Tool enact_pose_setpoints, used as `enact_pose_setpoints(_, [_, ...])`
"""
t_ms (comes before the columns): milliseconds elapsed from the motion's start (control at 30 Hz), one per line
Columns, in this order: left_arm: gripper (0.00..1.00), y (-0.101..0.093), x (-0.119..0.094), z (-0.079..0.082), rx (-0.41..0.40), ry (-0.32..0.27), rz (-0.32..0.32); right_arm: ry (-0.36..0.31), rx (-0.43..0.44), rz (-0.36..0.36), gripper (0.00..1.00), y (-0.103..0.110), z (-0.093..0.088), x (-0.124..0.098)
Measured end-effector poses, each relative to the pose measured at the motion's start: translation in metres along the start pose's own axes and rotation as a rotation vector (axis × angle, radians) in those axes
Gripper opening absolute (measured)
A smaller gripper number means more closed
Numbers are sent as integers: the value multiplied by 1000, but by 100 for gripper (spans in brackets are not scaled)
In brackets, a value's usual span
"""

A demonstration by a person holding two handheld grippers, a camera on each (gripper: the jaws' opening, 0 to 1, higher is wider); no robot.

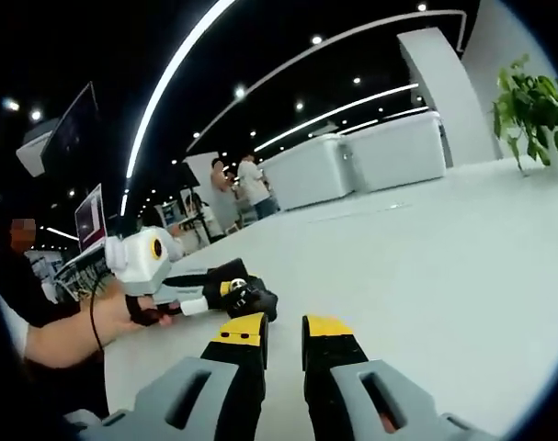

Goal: Clamp the fixed fixture on the desktop, loosen the retaining clip, secure it to the edge of the desk, and tighten the retaining clip.

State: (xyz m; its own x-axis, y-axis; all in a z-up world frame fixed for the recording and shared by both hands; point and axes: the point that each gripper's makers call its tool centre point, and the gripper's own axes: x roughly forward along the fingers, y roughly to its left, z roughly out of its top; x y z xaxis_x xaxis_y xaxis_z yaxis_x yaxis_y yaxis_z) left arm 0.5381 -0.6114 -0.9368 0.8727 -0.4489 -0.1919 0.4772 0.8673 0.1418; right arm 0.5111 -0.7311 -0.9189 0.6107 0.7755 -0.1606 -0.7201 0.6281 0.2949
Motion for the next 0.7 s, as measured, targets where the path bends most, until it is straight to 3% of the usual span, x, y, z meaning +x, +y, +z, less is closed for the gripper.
enact_pose_setpoints(267, [8,6,4,1,64,-6,40,1,-14,8,15,2,0,1])
enact_pose_setpoints(700, [8,9,5,1,61,-7,54,9,-67,21,15,9,-3,3])
